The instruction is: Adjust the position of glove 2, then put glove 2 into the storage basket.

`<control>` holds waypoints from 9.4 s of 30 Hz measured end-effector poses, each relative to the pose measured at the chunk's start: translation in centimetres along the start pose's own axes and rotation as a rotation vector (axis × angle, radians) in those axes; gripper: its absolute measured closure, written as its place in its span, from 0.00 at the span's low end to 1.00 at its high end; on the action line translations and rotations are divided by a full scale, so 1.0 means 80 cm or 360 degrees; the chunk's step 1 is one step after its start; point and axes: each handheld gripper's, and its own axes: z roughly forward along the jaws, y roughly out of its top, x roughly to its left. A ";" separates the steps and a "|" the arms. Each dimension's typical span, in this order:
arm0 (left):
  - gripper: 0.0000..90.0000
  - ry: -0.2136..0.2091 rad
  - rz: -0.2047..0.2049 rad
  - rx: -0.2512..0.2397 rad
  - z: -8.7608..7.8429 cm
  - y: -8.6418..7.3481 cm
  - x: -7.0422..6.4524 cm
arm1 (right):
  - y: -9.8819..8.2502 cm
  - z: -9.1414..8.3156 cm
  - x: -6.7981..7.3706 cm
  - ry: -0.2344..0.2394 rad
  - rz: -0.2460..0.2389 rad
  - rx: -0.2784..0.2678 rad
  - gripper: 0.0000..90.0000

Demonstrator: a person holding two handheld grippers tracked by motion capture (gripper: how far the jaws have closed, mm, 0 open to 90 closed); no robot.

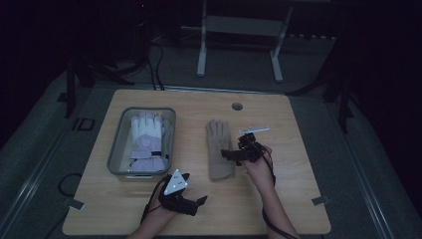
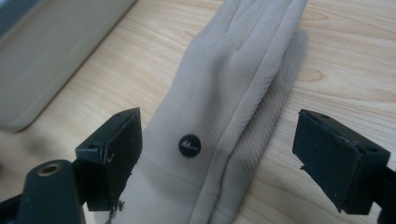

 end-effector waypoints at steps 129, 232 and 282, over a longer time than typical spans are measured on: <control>0.91 0.0523 0.0457 0.0499 -0.126 0.101 0.060 | 0.175 0.084 0.162 0.0559 -0.0117 -0.0038 0.82; 0.13 0.0028 0.0066 0.0208 -0.063 0.075 0.026 | 0.059 0.032 0.074 0.0421 -0.0411 0.0051 0.18; 0.13 -0.0294 0.0162 0.0335 0.025 0.024 -0.012 | -0.081 0.022 -0.004 0.0288 -0.0554 -0.0006 0.16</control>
